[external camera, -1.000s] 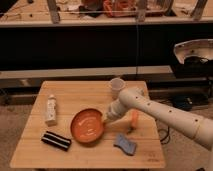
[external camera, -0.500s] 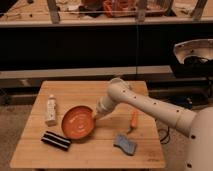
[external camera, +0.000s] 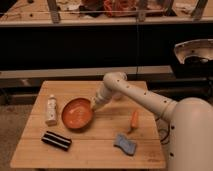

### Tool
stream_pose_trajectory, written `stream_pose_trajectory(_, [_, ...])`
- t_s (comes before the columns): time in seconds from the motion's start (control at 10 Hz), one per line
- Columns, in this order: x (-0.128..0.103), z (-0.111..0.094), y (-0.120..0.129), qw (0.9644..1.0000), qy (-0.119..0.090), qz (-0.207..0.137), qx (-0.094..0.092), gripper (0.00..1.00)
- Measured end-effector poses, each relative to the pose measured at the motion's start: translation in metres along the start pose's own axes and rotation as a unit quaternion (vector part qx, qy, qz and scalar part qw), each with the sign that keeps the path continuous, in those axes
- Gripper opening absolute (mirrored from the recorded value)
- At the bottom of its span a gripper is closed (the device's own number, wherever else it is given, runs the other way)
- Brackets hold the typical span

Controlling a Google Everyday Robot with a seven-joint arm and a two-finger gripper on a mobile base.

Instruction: Drag the ceramic bowl in a circle

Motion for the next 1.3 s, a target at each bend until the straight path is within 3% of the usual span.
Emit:
stream_pose_trajectory(0.5, [-0.006,-0.017,0.036,0.9993,0.012,0.034,-0.003,0.00])
stream_pose_trajectory(1.0, [-0.044,-0.050,0.080,0.9960,0.036,0.080,-0.015,0.00])
stream_pose_trajectory(1.3, [-0.071,-0.053,0.086,0.9946,0.037,0.096,-0.008,0.00])
